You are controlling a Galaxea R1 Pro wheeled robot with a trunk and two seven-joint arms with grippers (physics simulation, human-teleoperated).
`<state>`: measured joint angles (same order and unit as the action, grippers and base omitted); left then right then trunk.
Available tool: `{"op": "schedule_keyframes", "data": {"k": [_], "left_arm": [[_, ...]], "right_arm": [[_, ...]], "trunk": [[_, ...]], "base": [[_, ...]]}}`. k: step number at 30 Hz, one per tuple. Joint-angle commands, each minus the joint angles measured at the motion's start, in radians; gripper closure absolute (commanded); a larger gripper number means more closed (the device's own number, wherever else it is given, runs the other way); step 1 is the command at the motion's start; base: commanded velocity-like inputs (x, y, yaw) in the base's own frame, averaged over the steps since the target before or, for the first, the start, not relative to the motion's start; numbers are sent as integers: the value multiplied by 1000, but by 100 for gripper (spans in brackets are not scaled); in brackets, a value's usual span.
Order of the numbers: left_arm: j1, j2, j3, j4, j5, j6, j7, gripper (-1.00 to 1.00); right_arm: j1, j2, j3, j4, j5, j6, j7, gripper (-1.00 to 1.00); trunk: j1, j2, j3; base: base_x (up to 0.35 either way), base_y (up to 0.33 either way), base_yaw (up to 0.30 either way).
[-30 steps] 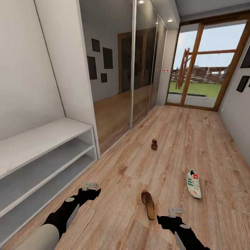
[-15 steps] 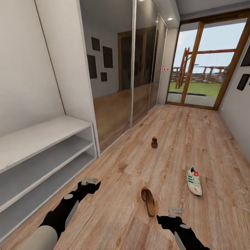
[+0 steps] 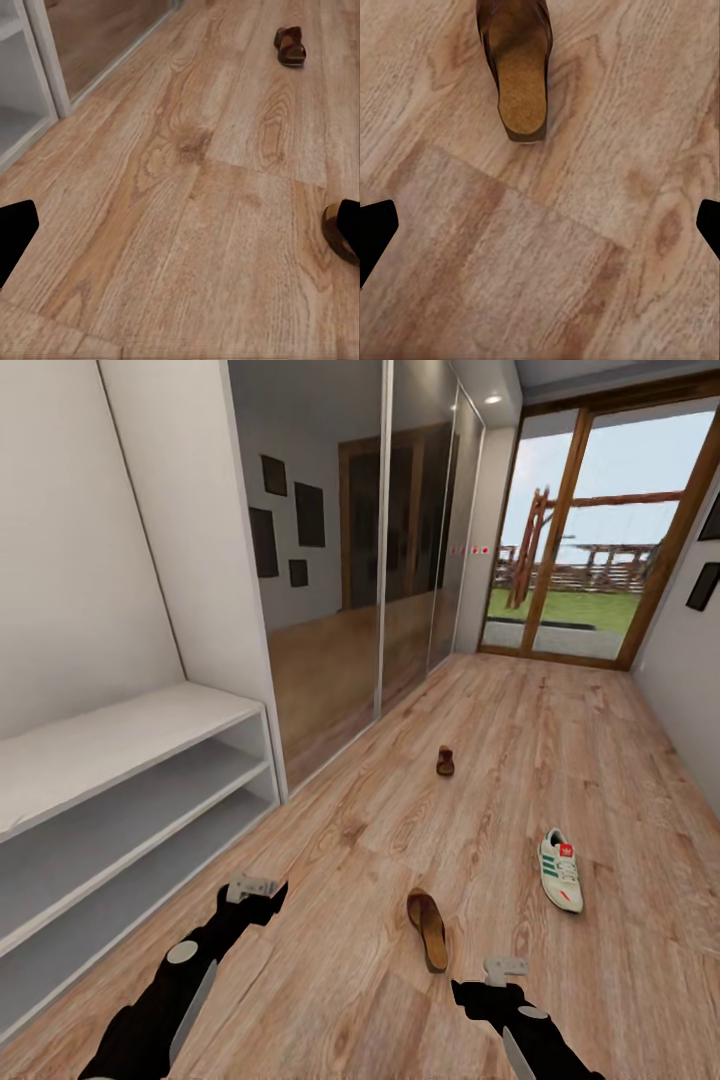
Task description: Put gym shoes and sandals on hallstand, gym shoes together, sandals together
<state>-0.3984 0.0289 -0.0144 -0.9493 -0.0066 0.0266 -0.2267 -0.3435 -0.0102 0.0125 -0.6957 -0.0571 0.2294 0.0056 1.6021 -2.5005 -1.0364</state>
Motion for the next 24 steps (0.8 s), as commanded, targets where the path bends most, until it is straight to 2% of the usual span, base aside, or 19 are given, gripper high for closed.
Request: {"op": "schedule_keyframes", "data": {"k": [1,13,24], "left_arm": [[2,0,-1,-5,-1,3,-2,-100],[10,1,-1,-18,0,4,-2,-100],[10,0,-1,-19,1,4,-2,-100]], "right_arm": [[0,-1,1,-2,-6,5,1,-100],[0,-1,1,-1,-6,5,0,-100],[0,-1,1,-2,-6,5,-3,-100]], "trunk": [[0,-1,-5],[6,-3,-51],[11,-6,-95]], "base": [[0,0,0],[0,0,30],[0,0,194]]}}
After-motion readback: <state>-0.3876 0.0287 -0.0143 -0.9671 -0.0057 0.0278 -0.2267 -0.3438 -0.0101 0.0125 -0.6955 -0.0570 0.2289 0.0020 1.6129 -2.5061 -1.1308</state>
